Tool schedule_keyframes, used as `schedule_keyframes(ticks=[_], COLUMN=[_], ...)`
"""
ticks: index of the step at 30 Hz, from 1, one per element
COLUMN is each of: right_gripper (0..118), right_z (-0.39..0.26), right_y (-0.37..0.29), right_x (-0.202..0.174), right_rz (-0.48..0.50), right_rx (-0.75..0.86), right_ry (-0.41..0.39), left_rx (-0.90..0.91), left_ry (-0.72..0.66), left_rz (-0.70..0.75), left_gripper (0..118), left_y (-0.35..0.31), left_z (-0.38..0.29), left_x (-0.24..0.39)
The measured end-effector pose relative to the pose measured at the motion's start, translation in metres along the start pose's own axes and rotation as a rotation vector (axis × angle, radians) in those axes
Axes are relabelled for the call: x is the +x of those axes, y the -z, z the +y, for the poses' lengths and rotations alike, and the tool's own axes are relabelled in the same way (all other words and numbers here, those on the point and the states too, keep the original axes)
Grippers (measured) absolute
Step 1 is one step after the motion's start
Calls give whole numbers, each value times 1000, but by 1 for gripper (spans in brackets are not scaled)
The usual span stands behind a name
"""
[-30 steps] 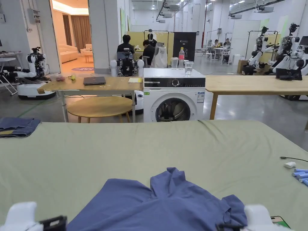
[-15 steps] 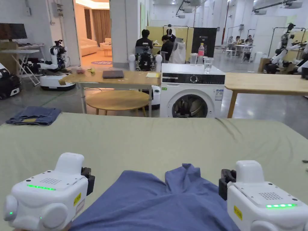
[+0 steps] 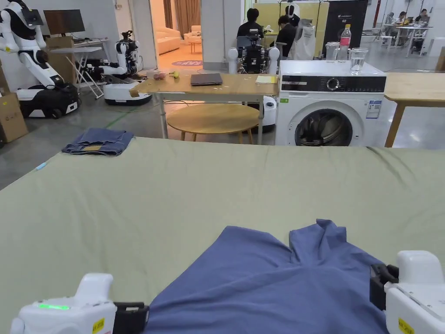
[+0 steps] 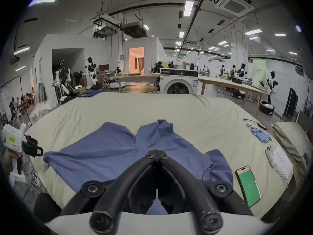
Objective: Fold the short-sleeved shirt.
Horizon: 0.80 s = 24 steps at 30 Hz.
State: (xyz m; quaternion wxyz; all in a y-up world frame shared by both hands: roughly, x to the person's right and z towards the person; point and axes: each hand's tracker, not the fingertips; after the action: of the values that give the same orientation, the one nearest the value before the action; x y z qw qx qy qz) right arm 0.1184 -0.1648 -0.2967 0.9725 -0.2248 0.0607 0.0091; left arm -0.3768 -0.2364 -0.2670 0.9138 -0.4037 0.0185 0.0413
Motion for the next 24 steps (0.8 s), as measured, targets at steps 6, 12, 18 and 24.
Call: schedule_keyframes(ticks=[6,12,18,24], right_gripper=[0,0,117,117], right_z=[3,21,23,1], right_y=[32,114,231,271], right_x=[28,63,91,83], right_rz=[-52,-79,-47,11], right_rx=[-51,-181,-377,-380], right_ry=[-9,-50,-85,-157], left_rx=[-116,3,47,23], left_ry=[-59,85,26,4], left_rz=[8,24,15,9], left_gripper=[49,0,0,0], left_y=[47,9,-20,-11], left_z=[-6,-1,17,30], left_x=[-13,22,22,16])
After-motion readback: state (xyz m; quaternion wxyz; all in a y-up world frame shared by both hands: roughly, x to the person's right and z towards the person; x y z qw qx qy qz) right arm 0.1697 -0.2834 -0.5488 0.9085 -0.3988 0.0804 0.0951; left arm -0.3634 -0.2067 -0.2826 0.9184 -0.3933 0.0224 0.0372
